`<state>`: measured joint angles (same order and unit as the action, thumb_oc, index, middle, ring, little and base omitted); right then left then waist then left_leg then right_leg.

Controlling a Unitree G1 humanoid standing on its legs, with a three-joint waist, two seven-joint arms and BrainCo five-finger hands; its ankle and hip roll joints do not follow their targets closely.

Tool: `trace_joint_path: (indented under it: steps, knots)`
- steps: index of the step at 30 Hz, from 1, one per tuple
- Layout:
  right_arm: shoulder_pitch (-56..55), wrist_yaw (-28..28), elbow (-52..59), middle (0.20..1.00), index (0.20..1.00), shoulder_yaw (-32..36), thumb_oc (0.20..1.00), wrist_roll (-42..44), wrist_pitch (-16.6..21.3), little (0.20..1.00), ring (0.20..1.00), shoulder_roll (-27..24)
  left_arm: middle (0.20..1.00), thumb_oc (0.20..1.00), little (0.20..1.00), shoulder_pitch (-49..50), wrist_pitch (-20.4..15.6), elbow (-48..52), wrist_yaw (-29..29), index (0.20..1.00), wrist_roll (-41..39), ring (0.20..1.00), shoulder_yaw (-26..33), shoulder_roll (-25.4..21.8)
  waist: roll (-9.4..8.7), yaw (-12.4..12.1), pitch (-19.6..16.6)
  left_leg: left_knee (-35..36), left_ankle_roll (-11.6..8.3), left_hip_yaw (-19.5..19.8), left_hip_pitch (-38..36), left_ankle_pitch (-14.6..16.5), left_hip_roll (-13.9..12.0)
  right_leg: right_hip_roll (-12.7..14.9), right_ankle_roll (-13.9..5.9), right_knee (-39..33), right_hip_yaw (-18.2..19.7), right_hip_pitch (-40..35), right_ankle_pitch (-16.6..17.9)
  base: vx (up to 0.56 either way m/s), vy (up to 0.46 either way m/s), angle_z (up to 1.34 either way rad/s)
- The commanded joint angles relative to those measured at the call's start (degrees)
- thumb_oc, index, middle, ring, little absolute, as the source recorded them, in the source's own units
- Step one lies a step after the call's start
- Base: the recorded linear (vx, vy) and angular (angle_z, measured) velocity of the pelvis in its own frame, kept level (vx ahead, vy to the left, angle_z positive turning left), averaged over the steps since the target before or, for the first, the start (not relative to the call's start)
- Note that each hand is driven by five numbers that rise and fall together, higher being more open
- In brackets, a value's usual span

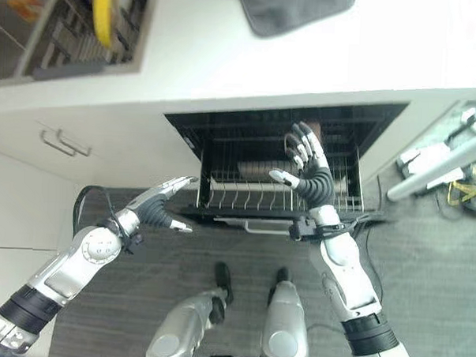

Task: Place the dishes in the dishwasher.

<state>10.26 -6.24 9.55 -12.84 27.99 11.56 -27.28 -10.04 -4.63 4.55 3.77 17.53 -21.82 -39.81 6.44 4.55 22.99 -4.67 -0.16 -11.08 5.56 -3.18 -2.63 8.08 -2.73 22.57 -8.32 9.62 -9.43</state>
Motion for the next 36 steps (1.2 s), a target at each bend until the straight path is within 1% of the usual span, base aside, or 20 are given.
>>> trace_joint_path:
  steps: [1, 2, 3, 4, 7, 8, 10, 11, 13, 15, 16, 17, 18, 20, 22, 23, 25, 28, 32, 36]
  knots:
    - [3.3, 6.1, 1.7, 1.000, 1.000, -0.7, 1.000, 0.6, 4.5, 1.000, 1.000, 2.1, 1.000, 1.000, 1.000, -1.9, -5.8, 1.3, -8.4, 1.000, -2.6, 1.000, 3.7, 1.8, -1.40, -0.5, -3.7, -4.3, 0.09, -2.1, -3.9, 6.3, -0.9, 0.0, 0.26, -7.7, -4.8, -4.9, 3.0, 0.04, 0.017, 0.09]
    - [3.2, 6.3, 1.6, 1.000, 1.000, -0.7, 1.000, 0.7, 4.6, 1.000, 1.000, 2.2, 1.000, 1.000, 1.000, -1.7, -5.8, 1.3, -8.6, 1.000, -2.8, 1.000, 3.8, 1.9, -1.41, -0.5, -3.9, -4.1, 0.07, -2.1, -4.1, 6.2, -0.8, 0.0, 0.24, -8.0, -4.9, -5.2, 3.1, 0.03, 0.014, 0.05]
    - [3.4, 7.1, 1.5, 1.000, 1.000, -1.0, 1.000, 0.5, 5.2, 1.000, 1.000, 2.4, 1.000, 1.000, 1.000, -1.1, -7.0, 1.1, -10.2, 1.000, -4.9, 1.000, 4.6, 2.9, -1.62, -1.0, -5.1, -3.5, -0.03, -1.8, -4.9, 6.1, -0.8, -0.1, 0.16, -9.0, -5.3, -6.4, 3.3, 0.05, 0.006, 0.05]
    - [3.4, 7.9, 1.1, 1.000, 1.000, -1.0, 1.000, 0.7, 6.2, 1.000, 1.000, 3.0, 1.000, 1.000, 1.000, 0.2, -10.9, 0.0, -12.5, 1.000, -10.7, 1.000, 6.2, 5.2, -2.13, -2.0, -7.2, -3.0, -0.13, -1.3, -6.0, 6.1, -0.8, -0.3, 0.11, -10.5, -5.7, -8.2, 3.7, 0.07, 0.001, 0.10]
    - [3.0, 9.9, 0.7, 1.000, 1.000, -0.2, 1.000, 0.6, 7.2, 1.000, 1.000, 3.8, 1.000, 1.000, 1.000, 2.0, -16.0, -0.4, -13.1, 1.000, -18.8, 1.000, 8.2, 8.0, -2.85, -2.8, -9.0, -2.6, -0.07, -0.9, -7.1, 6.5, -0.7, -0.7, 0.22, -11.9, -6.0, -9.9, 4.0, 0.03, -0.012, 0.21]
    - [2.4, 12.2, 0.6, 1.000, 1.000, 0.7, 1.000, 1.1, 8.5, 1.000, 1.000, 4.1, 1.000, 1.000, 1.000, 3.3, -18.9, -0.5, -12.5, 1.000, -24.2, 1.000, 9.7, 9.9, -3.37, -3.3, -9.8, -2.4, 0.08, -0.6, -7.4, 6.5, -0.7, -1.0, 0.34, -12.6, -6.2, -10.6, 4.5, 0.01, -0.051, 0.07]
    - [1.4, 12.8, 1.2, 1.000, 1.000, 2.9, 1.000, 1.3, 10.4, 1.000, 1.000, 4.6, 1.000, 1.000, 1.000, 5.4, -24.1, -0.3, -8.0, 1.000, -35.2, 1.000, 11.8, 13.7, -4.54, -3.9, -10.9, -2.3, 0.34, -0.2, -8.9, 7.4, -0.8, -1.4, 0.41, -13.2, -6.4, -12.4, 4.2, 0.02, -0.083, 0.04]
    - [1.1, 12.5, 1.4, 1.000, 1.000, 3.7, 1.000, 0.9, 10.8, 1.000, 1.000, 4.7, 1.000, 1.000, 1.000, 6.0, -26.2, 0.0, -6.4, 1.000, -37.4, 1.000, 12.4, 14.8, -4.96, -4.1, -11.3, -1.9, 0.47, -0.2, -9.3, 7.2, -0.8, -1.7, 0.47, -13.6, -6.4, -12.8, 4.5, 0.03, -0.101, 0.11]
    - [-0.1, 12.6, 2.1, 1.000, 1.000, 6.5, 1.000, 0.8, 13.1, 1.000, 1.000, 4.4, 1.000, 1.000, 1.000, 6.7, -27.4, 1.4, -2.9, 1.000, -40.1, 1.000, 13.8, 16.9, -5.89, -4.1, -12.0, -0.9, 0.66, 0.1, -10.8, 7.6, -0.9, -2.3, 0.39, -13.9, -6.0, -14.0, 4.3, 0.04, -0.080, 0.15]
    - [-0.8, 12.9, 2.6, 1.000, 1.000, 8.5, 1.000, 0.9, 14.2, 1.000, 1.000, 4.0, 1.000, 1.000, 1.000, 6.1, -28.9, 1.9, -2.5, 1.000, -43.0, 1.000, 14.6, 17.6, -6.31, -3.9, -12.6, 0.0, 0.84, 0.4, -11.7, 7.5, -0.8, -2.6, 0.33, -14.4, -5.6, -14.6, 4.6, 0.03, -0.033, 0.00]
    - [-1.0, 13.1, 2.7, 1.000, 1.000, 9.2, 1.000, 1.0, 14.7, 1.000, 1.000, 3.8, 1.000, 1.000, 1.000, 5.6, -28.8, 2.0, -1.9, 1.000, -44.9, 1.000, 15.3, 18.0, -6.37, -3.8, -13.0, 0.4, 0.82, 0.6, -12.1, 7.4, -0.8, -2.7, 0.25, -14.6, -5.5, -14.8, 4.7, 0.05, -0.009, -0.02]
    - [-1.0, 12.4, 2.7, 1.000, 1.000, 10.0, 1.000, 0.7, 14.3, 1.000, 1.000, 3.4, 1.000, 1.000, 1.000, 4.5, -28.8, 1.6, -1.9, 1.000, -46.5, 1.000, 16.2, 18.5, -6.21, -3.6, -13.4, 1.4, 0.71, 0.9, -13.0, 7.0, -0.7, -2.8, 0.01, -15.1, -5.5, -15.4, 4.9, 0.04, 0.003, 0.00]
    - [-0.8, 12.1, 2.7, 1.000, 1.000, 10.0, 1.000, 0.8, 14.0, 1.000, 1.000, 3.3, 1.000, 1.000, 1.000, 4.2, -28.9, 1.5, -2.4, 1.000, -46.4, 1.000, 16.3, 18.5, -6.13, -3.6, -13.4, 1.6, 0.66, 1.0, -13.1, 6.9, -0.7, -2.8, 0.00, -15.2, -5.6, -15.5, 4.9, 0.00, 0.000, 0.00]
    - [0.9, 11.2, 1.7, 1.000, 1.000, 9.3, 1.000, 2.1, 12.6, 1.000, 1.000, 2.6, 1.000, 1.000, 1.000, 1.6, -29.4, 0.1, -5.8, 1.000, -44.0, 1.000, 15.8, 18.6, -5.79, -3.9, -13.1, 1.1, 0.49, 1.9, -12.8, 6.7, -0.6, -2.6, 0.07, -14.9, -5.9, -15.6, 4.7, -0.08, 0.011, -0.05]
    - [3.5, 11.3, -1.4, 1.000, 1.000, 8.3, 1.000, 0.0, 13.0, 1.000, 1.000, 3.2, 1.000, 1.000, 1.000, -1.8, -29.9, -2.5, -7.3, 1.000, -41.1, 1.000, 14.9, 18.2, -5.34, -4.4, -12.3, 0.5, 0.35, 3.0, -11.7, 6.2, -0.7, -2.3, 0.21, -14.2, -6.5, -14.7, 4.6, -0.18, -0.019, -0.02]
    - [3.8, 11.6, -2.4, 1.000, 1.000, 8.2, 1.000, -0.7, 13.4, 1.000, 1.000, 3.3, 1.000, 1.000, 1.000, -2.3, -29.6, -2.7, -7.4, 1.000, -40.9, 1.000, 14.6, 17.8, -5.19, -4.6, -12.1, 0.8, 0.35, 3.5, -11.7, 5.9, -0.6, -2.4, 0.17, -14.3, -6.7, -14.7, 4.7, -0.11, -0.051, 0.12]
    - [1.2, 15.4, -2.4, 1.000, 1.000, 9.6, 1.000, 1.2, 14.8, 1.000, 1.000, 2.7, 1.000, 1.000, 1.000, 0.1, -29.2, -0.8, -6.7, 1.000, -38.8, 1.000, 15.2, 17.1, -5.14, -4.4, -12.3, 3.0, -0.18, 4.1, -12.4, 4.7, -0.7, -2.8, -0.32, -16.2, -6.7, -15.0, 5.8, -0.03, -0.047, 0.25]
    - [-0.8, 18.4, -2.1, 1.000, 1.000, 11.5, 1.000, 3.9, 15.8, 1.000, 1.000, 1.7, 1.000, 1.000, 1.000, 3.0, -29.4, 1.0, -4.8, 1.000, -39.1, 1.000, 16.3, 16.4, -5.10, -4.5, -12.8, 3.3, -0.65, 4.3, -11.8, 4.2, -0.9, -2.9, -0.20, -17.3, -6.8, -15.0, 6.1, -0.03, -0.020, 0.10]
    - [0.0, 19.0, -2.8, 1.000, 1.000, 11.6, 1.000, 4.5, 16.5, 1.000, 1.000, 1.6, 1.000, 1.000, 1.000, 3.3, -29.6, 1.4, -4.7, 1.000, -38.4, 1.000, 16.4, 16.2, -5.07, -5.0, -12.7, 3.0, -0.72, 4.5, -10.9, 4.1, -1.0, -3.0, -0.04, -18.0, -7.0, -15.0, 6.2, -0.03, -0.038, -0.02]
    - [0.1, 19.1, -2.5, 1.000, 1.000, 10.4, 1.000, 5.3, 17.3, 1.000, 1.000, 2.1, 1.000, 1.000, 1.000, 3.5, -29.3, 1.8, -6.0, 1.000, -37.6, 1.000, 16.8, 16.0, -5.09, -5.0, -13.0, 4.1, -0.98, 4.3, -11.5, 3.7, -1.3, -3.5, -0.12, -19.0, -6.5, -15.5, 6.4, 0.00, -0.041, 0.01]
